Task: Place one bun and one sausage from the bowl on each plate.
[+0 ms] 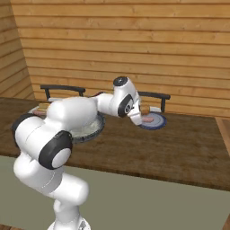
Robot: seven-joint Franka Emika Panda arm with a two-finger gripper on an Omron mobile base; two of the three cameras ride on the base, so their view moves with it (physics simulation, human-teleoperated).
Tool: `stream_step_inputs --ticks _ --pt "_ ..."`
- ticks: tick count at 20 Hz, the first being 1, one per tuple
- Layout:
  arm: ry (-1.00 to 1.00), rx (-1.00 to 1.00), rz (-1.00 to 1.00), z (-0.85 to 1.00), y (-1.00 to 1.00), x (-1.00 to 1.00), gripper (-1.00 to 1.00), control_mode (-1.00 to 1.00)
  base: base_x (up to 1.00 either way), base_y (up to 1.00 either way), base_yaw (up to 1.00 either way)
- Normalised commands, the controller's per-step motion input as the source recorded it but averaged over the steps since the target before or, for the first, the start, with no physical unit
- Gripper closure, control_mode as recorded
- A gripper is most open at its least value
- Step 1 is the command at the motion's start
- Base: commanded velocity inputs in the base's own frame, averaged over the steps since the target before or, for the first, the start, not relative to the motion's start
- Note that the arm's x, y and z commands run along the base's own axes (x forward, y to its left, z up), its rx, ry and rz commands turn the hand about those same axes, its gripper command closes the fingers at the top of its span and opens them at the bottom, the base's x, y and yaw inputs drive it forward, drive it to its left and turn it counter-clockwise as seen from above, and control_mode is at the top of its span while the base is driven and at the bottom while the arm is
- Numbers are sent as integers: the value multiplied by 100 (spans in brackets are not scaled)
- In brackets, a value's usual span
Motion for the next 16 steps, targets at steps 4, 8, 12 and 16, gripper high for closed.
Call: stream_step_inputs --ticks 4,8,12,16 --pt "3 11 0 0 -12 39 100 -100 0 0 0" --pt "5 8 0 -8 -21 32 100 -100 0 0 0" --pt "8 8 -1 -25 -22 41 100 -100 0 0 0" --pt "5 7 0 -24 -5 61 100 -100 0 0 0"
